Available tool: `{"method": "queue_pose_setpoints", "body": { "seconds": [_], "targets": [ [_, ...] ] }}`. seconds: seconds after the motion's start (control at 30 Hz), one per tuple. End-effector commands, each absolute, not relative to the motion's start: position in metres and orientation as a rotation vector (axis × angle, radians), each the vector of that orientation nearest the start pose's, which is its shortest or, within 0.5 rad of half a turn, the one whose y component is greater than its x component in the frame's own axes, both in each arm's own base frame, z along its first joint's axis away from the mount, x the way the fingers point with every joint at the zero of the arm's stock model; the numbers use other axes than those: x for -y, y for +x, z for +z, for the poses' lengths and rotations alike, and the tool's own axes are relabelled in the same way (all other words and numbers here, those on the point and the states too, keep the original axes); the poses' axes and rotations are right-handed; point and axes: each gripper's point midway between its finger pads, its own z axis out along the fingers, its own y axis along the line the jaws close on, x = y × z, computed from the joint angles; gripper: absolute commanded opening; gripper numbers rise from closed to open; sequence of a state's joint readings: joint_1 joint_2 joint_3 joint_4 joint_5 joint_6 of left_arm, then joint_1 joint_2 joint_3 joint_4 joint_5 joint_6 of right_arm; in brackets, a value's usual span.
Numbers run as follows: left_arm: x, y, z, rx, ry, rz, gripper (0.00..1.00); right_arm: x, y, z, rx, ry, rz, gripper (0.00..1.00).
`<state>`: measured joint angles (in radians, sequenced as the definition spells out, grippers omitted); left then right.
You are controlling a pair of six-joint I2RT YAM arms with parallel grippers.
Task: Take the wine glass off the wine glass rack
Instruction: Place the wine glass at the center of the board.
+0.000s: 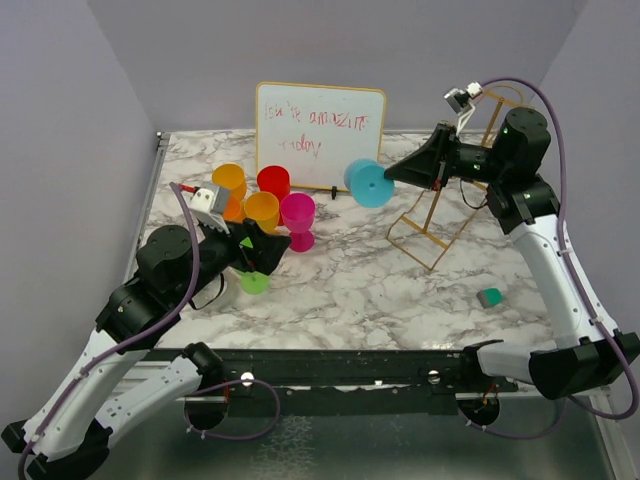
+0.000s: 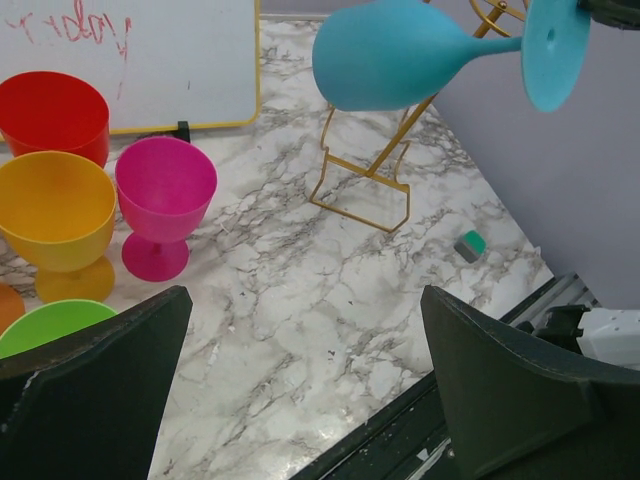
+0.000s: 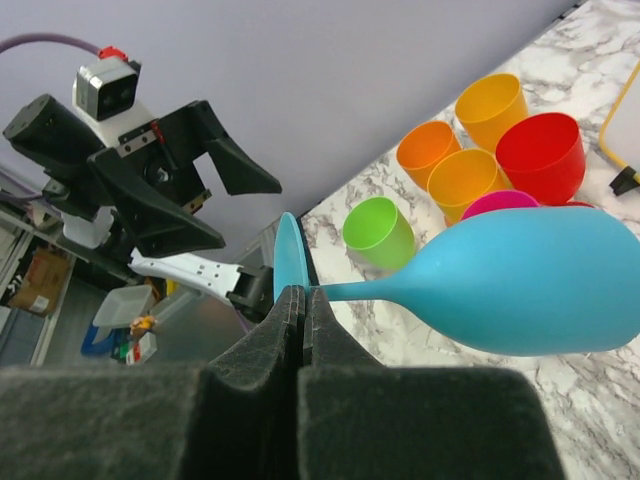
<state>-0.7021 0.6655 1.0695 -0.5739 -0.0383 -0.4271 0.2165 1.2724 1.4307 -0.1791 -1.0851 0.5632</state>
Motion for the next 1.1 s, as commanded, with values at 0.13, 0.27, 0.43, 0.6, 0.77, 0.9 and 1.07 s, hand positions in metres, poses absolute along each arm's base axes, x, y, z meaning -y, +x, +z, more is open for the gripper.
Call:
{"method": "queue_pose_setpoints", "body": {
  "seconds": [0.13,0.27,0.43,0.6,0.77,0.9,1.07],
  "targets": [
    [0.179,0.178,0.379,-1.709,0.211,-0.902,0.99,-0.232,0.225,0.417,-1.653,-0.713,1.475,0.0],
    [0.195,0.163,0.401,-1.647,0.286,-1.031,0.99,-0.234,0.212,0.41,-1.665,-0.729,1.484,0.01],
    [0.216,0.148,0.413,-1.614,0.386,-1.173,0.99,-0.239,0.198,0.394,-1.701,-0.737,1.51,0.01],
    [0.256,0.132,0.407,-1.6,0.534,-1.433,0.94,-0.252,0.186,0.374,-1.758,-0.727,1.514,0.01],
    [0.275,0.135,0.38,-1.693,0.584,-1.506,0.83,-0.258,0.175,0.365,-1.772,-0.741,1.525,0.01],
    [0.277,0.135,0.371,-1.698,0.609,-1.507,0.83,-0.263,0.168,0.358,-1.787,-0.749,1.543,0.01],
    [0.284,0.14,0.351,-1.769,0.603,-1.516,0.67,-0.272,0.162,0.351,-1.79,-0.748,1.581,0.01]
  ]
}}
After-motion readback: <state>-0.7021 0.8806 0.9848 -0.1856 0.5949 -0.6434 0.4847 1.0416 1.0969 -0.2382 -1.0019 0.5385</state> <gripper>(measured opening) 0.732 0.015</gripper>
